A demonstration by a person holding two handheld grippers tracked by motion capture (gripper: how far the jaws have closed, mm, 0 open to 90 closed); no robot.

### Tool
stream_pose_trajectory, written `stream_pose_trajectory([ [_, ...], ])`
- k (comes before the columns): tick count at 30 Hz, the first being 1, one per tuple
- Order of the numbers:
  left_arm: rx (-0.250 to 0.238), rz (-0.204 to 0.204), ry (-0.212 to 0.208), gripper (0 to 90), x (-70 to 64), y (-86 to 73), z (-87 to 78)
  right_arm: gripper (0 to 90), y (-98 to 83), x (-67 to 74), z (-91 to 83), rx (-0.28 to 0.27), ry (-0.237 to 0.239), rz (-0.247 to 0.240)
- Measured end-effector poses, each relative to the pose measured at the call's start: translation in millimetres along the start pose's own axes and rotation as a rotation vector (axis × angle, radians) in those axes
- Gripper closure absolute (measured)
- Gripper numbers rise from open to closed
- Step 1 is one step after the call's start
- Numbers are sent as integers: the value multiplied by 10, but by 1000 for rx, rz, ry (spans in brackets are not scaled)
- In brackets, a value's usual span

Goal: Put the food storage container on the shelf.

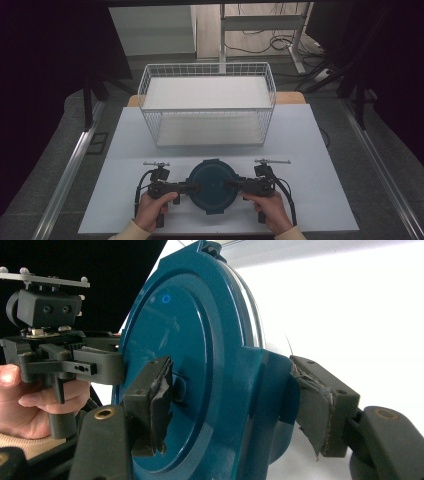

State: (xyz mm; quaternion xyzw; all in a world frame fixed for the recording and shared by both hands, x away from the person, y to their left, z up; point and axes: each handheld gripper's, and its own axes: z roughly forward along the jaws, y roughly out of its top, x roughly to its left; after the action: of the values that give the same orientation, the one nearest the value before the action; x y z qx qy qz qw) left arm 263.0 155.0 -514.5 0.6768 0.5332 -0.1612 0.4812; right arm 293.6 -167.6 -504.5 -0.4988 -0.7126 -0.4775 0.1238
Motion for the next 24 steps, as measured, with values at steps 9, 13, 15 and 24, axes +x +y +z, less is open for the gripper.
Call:
stream_pose_trajectory([
  [9, -30, -9, 6, 412, -21, -5, -43, 365, -32, 29, -4, -20, 7, -36],
  [13, -44, 11, 15, 428, -48, 7, -80, 367, -27, 48, -3, -21, 11, -48],
  [15, -50, 22, 22, 431, -64, 10, -95, 367, -23, 60, -3, -17, 12, -56],
  [24, -59, 51, 12, 436, -131, 46, -120, 371, 30, 120, -60, -39, 4, -94],
])
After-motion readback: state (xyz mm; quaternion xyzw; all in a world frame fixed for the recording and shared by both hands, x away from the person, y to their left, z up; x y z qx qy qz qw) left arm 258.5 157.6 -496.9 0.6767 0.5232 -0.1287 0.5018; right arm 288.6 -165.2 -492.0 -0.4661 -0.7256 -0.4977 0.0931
